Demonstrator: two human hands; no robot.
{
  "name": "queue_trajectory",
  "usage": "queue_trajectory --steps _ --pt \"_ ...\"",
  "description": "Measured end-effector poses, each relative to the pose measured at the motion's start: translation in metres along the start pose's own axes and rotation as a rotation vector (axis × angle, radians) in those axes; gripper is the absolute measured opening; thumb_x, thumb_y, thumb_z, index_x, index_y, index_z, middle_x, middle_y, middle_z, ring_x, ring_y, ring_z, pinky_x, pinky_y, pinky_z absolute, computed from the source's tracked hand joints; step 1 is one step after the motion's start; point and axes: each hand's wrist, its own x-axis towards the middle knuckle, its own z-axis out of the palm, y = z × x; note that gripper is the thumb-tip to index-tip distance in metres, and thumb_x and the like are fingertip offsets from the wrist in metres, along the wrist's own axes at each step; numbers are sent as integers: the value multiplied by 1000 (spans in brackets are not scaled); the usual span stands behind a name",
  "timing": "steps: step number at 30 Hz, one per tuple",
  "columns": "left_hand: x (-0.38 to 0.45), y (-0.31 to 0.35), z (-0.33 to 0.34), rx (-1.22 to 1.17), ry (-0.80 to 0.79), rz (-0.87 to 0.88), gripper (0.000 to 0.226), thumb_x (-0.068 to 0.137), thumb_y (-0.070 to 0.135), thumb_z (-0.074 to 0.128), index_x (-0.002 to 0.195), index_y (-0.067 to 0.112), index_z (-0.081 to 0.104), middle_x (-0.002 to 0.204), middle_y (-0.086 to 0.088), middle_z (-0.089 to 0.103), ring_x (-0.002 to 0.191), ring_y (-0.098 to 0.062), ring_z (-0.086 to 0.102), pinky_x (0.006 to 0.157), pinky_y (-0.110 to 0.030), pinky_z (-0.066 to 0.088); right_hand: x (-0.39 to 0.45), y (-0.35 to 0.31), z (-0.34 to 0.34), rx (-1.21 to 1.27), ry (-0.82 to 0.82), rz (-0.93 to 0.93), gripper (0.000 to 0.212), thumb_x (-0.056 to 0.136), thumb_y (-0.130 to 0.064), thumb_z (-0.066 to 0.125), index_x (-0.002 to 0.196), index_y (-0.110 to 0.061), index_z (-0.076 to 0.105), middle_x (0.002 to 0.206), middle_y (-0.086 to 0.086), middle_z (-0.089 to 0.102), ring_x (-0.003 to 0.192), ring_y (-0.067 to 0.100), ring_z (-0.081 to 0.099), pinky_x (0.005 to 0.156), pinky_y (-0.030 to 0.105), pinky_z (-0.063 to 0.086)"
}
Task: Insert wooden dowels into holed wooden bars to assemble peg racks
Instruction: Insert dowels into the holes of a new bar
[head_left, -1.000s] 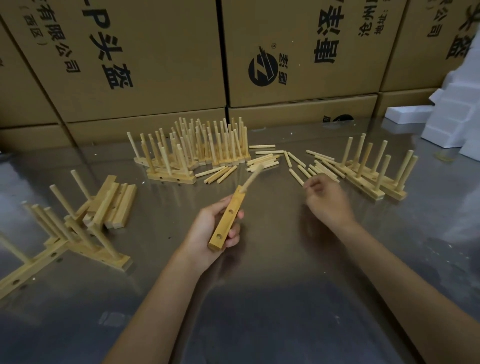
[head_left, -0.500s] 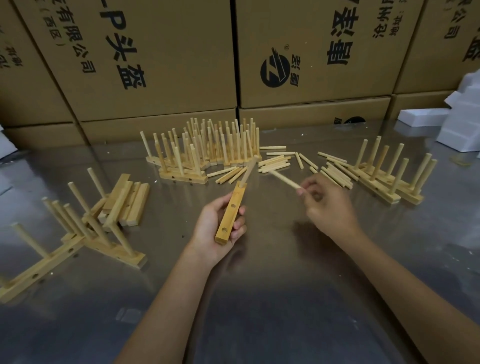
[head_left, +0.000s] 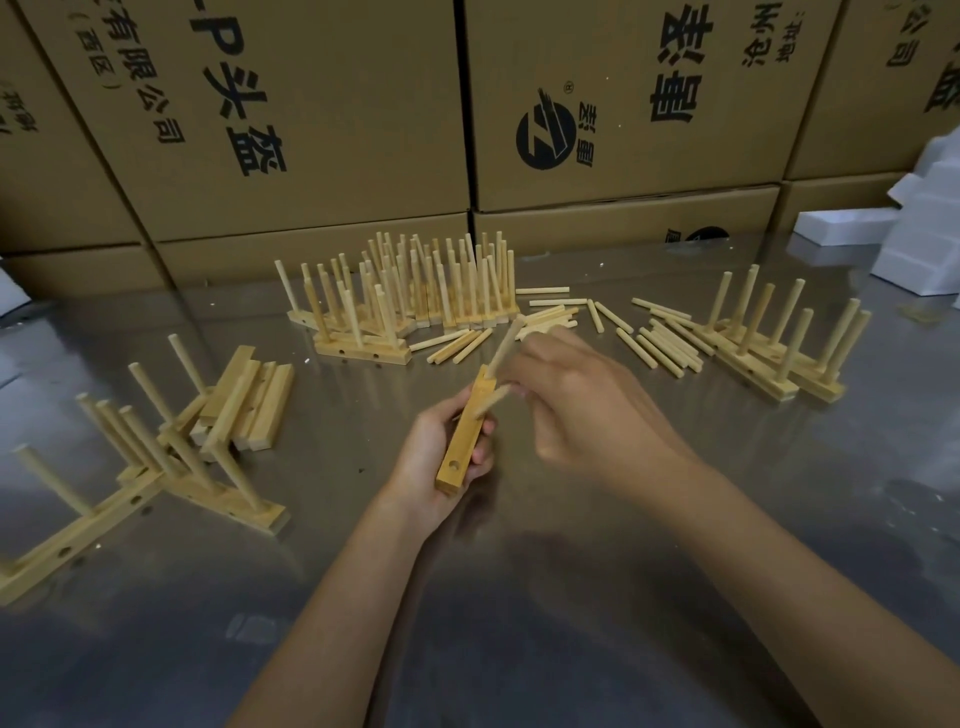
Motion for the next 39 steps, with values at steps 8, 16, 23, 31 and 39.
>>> queue_trajectory --steps 8,16,23,31,39 --pt "0 -5 -1 -22 44 60 31 106 20 35 82 10 52 55 -2 46 39 -11 36 36 -22 26 45 -12 1 -54 -166 -56 16 89 -8 53 79 -20 50 81 -6 44 91 18 50 67 29 32" --pt "1 -1 -1 -87 94 39 26 105 21 35 89 10 52 64 -5 45 40 -11 35 34 -21 26 55 -8 0 -20 -226 62 20 96 -26 53 82 -15 62 83 0 62 82 23 61 64 31 39" --pt "-2 1 -2 -175 112 31 19 106 19 32 100 11 49 67 -5 47 41 -10 37 32 -19 28 17 38 0 209 258 458 12 95 -32 56 93 -23 63 81 -12 62 78 9 60 61 29 46" --pt "-2 3 -5 -185 35 -28 18 106 21 33 99 10 46 68 -5 48 41 -11 36 34 -19 28 -38 75 29 110 -213 678 16 91 -29 66 78 -26 57 86 -7 54 94 19 54 76 33 44" --pt "-8 6 -5 -23 -183 -128 21 104 21 35 100 8 52 71 -6 49 40 -9 38 35 -18 29 -4 42 12 339 160 331 15 89 -6 64 94 -18 71 87 -14 60 83 0 52 71 10 35"
